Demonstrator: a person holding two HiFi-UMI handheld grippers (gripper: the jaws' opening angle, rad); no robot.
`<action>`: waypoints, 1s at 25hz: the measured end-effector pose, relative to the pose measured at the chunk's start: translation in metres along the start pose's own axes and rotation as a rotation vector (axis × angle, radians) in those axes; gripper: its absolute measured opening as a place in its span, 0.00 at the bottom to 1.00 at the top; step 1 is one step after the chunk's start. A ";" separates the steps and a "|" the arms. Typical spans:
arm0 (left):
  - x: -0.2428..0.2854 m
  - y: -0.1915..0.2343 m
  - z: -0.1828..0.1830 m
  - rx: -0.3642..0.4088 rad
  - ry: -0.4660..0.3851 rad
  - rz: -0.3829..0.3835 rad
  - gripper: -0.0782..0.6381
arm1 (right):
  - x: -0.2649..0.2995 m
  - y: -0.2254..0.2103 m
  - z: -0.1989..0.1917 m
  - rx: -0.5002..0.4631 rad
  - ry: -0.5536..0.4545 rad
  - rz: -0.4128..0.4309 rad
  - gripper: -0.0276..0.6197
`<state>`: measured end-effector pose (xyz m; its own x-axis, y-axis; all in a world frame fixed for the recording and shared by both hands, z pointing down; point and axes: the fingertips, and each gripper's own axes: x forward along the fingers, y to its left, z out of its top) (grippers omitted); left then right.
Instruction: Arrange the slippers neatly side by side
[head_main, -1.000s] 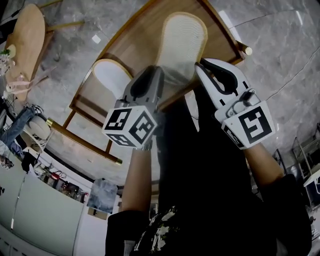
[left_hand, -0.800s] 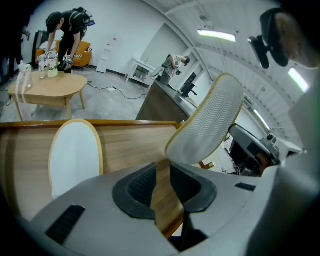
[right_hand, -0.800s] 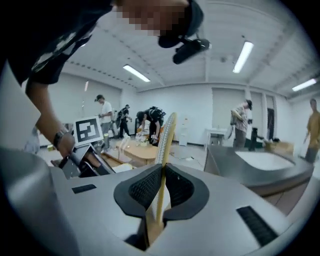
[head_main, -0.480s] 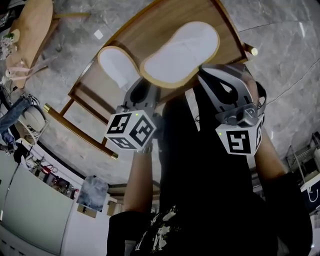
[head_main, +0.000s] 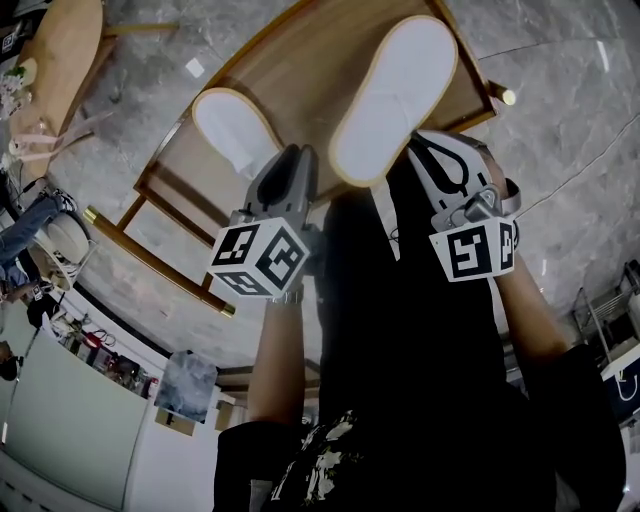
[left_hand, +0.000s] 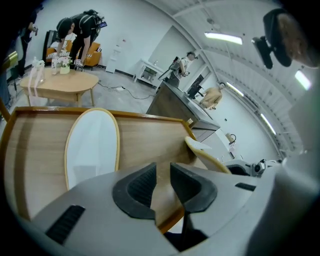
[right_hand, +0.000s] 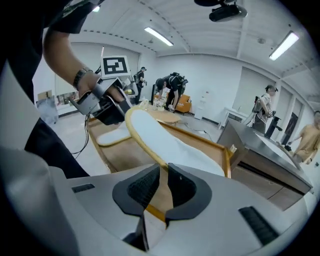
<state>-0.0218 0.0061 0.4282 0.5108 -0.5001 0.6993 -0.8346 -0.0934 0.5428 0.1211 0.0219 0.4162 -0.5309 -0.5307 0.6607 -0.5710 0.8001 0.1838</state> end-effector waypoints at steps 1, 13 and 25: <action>0.001 0.000 -0.001 0.004 0.003 0.000 0.23 | 0.001 0.003 -0.005 0.003 0.021 0.001 0.11; 0.023 -0.013 -0.012 0.112 0.137 -0.037 0.24 | -0.008 -0.015 -0.036 0.348 0.031 -0.153 0.08; 0.061 -0.041 -0.016 0.572 0.255 0.004 0.11 | -0.021 -0.047 -0.012 0.860 -0.216 -0.288 0.05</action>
<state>0.0472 -0.0068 0.4561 0.4812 -0.2868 0.8284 -0.7792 -0.5729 0.2543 0.1664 -0.0011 0.4020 -0.3522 -0.7860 0.5081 -0.9205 0.1929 -0.3397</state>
